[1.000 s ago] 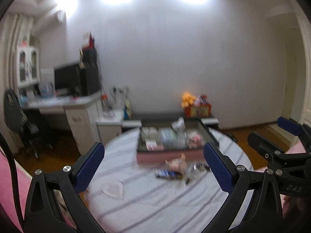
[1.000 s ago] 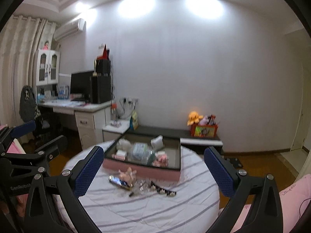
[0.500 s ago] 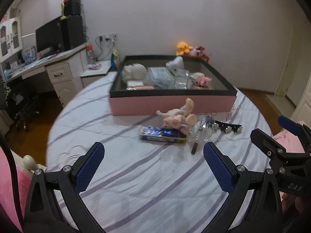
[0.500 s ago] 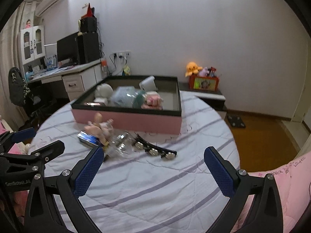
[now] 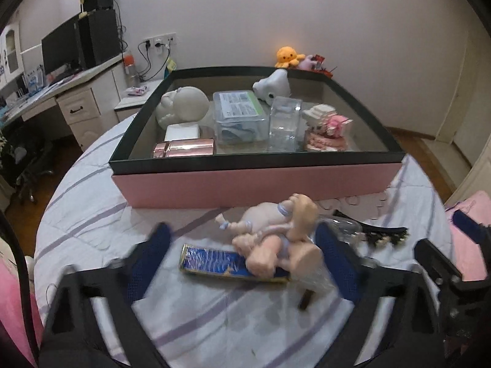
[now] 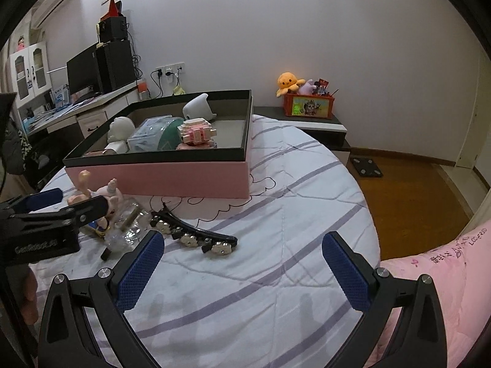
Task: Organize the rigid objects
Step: 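Grasp the doll with the left tool while the right tool grasps the black hair clip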
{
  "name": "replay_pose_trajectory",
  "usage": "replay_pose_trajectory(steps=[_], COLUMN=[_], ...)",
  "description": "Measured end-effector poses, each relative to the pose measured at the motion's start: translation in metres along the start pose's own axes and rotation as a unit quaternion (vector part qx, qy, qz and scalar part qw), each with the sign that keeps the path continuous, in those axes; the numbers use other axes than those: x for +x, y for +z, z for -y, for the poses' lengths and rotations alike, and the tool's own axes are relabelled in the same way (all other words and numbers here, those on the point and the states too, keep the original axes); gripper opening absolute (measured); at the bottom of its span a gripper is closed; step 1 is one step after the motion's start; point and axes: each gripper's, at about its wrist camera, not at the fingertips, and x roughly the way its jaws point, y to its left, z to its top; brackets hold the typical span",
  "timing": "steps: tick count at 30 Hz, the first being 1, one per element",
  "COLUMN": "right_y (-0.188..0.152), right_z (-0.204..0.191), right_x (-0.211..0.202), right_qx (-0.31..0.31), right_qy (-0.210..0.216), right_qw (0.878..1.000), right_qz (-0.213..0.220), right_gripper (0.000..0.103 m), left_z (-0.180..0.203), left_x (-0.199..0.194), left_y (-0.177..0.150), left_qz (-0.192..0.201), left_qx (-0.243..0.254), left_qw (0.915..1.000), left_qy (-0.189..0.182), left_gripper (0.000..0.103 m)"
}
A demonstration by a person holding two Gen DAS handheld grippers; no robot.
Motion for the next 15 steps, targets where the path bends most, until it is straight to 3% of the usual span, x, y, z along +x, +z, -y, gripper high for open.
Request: replay_pose_trajectory(steps=[3,12,15], right_y=[0.001,0.007,0.009], right_z=[0.001,-0.012,-0.021], right_x=[0.004,0.016,0.030], right_qx=[0.000,-0.025,-0.061], right_qy=[0.001,0.008,-0.019], right_qw=[1.000,0.999,0.997], right_qz=[-0.003,-0.022,-0.045], right_gripper=[0.103,0.103,0.103], left_z=[0.005,-0.003,-0.010], left_x=[0.009,-0.027,-0.039], left_y=[-0.004,-0.012,-0.014], left_qz=[-0.015,0.028,0.038], left_qx=[0.015,0.008,0.010], left_qw=[0.9997,0.9995,0.9992], left_qy=[-0.016,-0.009,0.004], left_gripper=[0.045,0.045,0.045])
